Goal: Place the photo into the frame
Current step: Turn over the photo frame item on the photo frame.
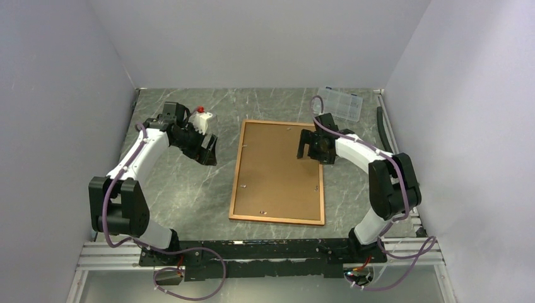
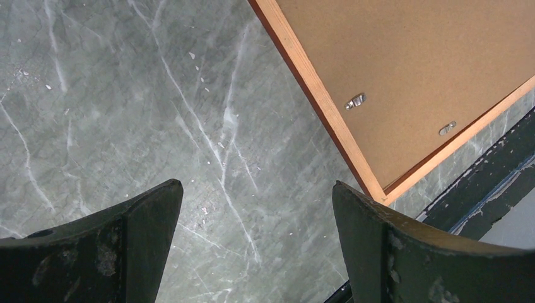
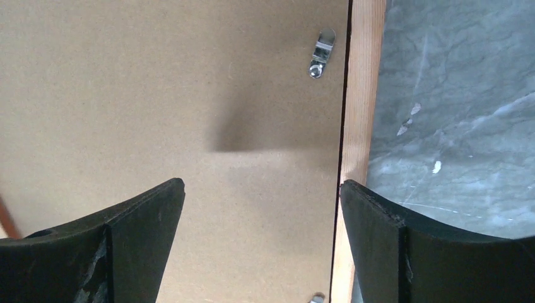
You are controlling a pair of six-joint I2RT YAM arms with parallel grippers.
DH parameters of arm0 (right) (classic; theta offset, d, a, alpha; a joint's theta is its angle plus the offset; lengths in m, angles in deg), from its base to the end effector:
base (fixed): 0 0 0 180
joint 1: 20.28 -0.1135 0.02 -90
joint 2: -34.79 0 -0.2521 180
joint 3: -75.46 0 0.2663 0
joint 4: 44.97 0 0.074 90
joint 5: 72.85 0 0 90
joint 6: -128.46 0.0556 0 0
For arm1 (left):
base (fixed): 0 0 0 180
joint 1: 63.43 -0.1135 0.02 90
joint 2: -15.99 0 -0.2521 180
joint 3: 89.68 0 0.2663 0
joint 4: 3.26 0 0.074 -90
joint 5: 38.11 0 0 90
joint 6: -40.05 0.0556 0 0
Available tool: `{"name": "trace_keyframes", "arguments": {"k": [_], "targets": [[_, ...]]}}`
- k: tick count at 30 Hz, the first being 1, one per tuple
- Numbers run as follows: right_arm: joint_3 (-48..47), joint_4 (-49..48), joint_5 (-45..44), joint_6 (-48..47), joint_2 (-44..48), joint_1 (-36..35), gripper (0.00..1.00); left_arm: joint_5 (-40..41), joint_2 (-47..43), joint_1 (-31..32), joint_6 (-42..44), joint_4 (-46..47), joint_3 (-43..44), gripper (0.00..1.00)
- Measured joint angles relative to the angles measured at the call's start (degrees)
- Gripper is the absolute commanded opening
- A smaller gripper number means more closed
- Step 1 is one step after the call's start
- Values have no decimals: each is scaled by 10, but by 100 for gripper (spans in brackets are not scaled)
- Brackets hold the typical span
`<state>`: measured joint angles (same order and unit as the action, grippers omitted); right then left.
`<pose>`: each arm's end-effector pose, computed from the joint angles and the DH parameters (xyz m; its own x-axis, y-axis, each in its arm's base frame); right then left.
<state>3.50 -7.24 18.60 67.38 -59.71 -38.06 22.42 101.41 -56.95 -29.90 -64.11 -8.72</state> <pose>0.3329 0.1082 0.1502 -0.8772 0.2264 -0.4234 0.1222 0.9581 0.2591 0.3114 -0.0629 0.2329 -0.7444 0.3849 -0.5456 0.5936 0.7557 -0.2767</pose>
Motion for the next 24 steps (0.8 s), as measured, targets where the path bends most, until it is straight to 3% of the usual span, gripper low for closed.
{"name": "trace_keyframes", "arguments": {"k": [7, 14, 16, 20, 24], "targets": [[-34, 22, -35, -17, -4, -25, 99, 2, -2, 0, 0, 0, 0, 94], [-35, 17, -24, -17, -2, -26, 88, 6, -2, 0, 0, -1, 0, 94], [-31, 5, -12, -9, 6, -30, 81, 4, -2, 0, -2, -1, 0, 94], [-14, -45, 23, 24, 37, -60, 47, -13, 5, 0, -14, 1, 0, 91], [1, -106, 68, 70, 46, -92, 39, -42, 49, 0, -35, 8, 1, 82]]}}
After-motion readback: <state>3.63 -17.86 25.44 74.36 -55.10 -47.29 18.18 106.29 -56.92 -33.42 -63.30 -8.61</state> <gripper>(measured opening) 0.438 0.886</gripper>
